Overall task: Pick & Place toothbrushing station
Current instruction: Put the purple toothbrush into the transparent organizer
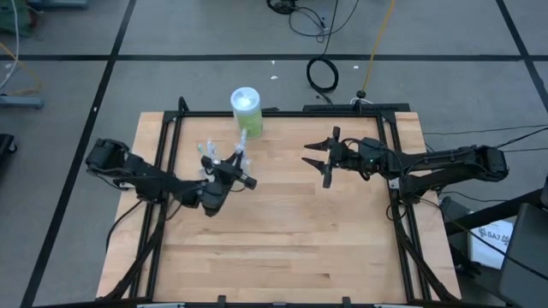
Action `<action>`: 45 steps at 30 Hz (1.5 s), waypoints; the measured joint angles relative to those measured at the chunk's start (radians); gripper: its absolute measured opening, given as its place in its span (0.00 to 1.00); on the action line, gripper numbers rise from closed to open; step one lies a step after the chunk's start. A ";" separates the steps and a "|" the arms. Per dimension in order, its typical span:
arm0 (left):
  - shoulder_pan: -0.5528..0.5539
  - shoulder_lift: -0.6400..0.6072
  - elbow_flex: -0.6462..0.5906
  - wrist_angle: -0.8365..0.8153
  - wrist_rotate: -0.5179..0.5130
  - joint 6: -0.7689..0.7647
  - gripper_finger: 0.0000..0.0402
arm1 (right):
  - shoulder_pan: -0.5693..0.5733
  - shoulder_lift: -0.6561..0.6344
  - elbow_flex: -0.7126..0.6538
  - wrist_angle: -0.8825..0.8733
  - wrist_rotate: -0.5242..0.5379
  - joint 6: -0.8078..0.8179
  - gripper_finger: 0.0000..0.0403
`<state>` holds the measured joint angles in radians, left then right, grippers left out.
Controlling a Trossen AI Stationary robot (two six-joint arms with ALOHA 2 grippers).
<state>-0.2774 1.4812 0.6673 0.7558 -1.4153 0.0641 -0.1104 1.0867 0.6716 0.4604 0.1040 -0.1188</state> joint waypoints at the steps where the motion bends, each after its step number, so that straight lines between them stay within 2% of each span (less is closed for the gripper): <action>1: 0.004 0.016 -0.001 -0.002 -0.003 -0.015 0.04 | 0.000 0.000 0.000 0.004 0.000 0.001 0.43; 7: 0.015 0.102 -0.001 0.010 -0.116 -0.052 0.04 | 0.000 0.000 0.000 0.007 0.000 0.001 0.44; 11: 0.031 0.114 -0.001 0.009 -0.121 -0.101 0.04 | 0.000 0.000 0.000 0.007 0.000 -0.006 0.43; 17: 0.058 0.112 -0.002 0.008 -0.118 -0.074 0.04 | 0.000 0.000 0.000 0.019 0.000 -0.008 0.43; 24: 0.116 0.140 -0.002 -0.003 -0.008 -0.152 0.04 | 0.000 0.000 0.000 0.037 0.000 -0.010 0.43; 32: 0.126 0.168 -0.002 -0.029 -0.016 -0.158 0.05 | 0.000 0.000 0.000 0.037 0.000 -0.010 0.43; 37: 0.126 0.168 -0.002 -0.121 -0.009 -0.240 0.07 | 0.000 0.000 0.000 0.036 0.000 -0.010 0.43; 41: 0.127 0.168 -0.002 -0.196 0.053 -0.334 0.04 | 0.000 0.000 0.000 0.036 -0.001 -0.010 0.44; 45: 0.127 0.168 -0.002 -0.214 0.055 -0.336 0.04 | 0.000 0.000 0.000 0.036 -0.001 -0.010 0.43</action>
<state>-0.1509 1.6493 0.6655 0.5423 -1.3602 -0.2716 -0.1108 1.0868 0.6716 0.4966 0.1032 -0.1284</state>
